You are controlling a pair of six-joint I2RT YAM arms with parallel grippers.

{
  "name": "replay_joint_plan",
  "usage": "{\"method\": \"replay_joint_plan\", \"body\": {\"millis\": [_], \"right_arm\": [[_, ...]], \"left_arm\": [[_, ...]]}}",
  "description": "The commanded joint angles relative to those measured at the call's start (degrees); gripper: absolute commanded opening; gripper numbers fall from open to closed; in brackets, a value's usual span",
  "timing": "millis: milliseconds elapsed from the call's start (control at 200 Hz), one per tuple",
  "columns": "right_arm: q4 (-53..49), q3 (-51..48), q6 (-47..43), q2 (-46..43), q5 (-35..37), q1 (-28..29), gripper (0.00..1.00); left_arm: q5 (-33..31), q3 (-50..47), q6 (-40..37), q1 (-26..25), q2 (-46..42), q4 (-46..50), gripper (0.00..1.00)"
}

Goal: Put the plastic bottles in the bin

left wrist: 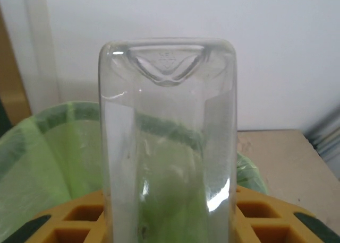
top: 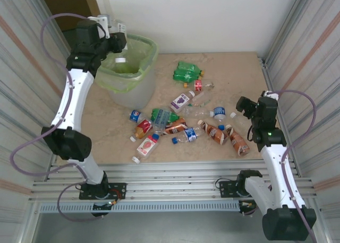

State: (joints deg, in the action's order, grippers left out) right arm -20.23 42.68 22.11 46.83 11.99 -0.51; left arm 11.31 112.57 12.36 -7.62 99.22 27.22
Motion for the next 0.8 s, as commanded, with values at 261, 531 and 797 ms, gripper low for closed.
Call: {"method": "replay_joint_plan", "body": {"millis": [261,531,797], "right_arm": [[-1.58,1.26,2.26,-0.78,0.73,1.39,0.98],[-1.42,1.35,2.27,-0.42,0.93,1.56,0.98],[-1.06,0.66,2.76,-0.51,1.44,2.05,0.98]], "left_arm": [[5.89,3.35,-3.35,-1.31,6.61,4.27,0.17],[8.96,2.77,-6.65,-1.96,10.28,7.43,0.17],[12.66,4.54,-8.8,-1.96,14.84,10.68,0.18]]}}
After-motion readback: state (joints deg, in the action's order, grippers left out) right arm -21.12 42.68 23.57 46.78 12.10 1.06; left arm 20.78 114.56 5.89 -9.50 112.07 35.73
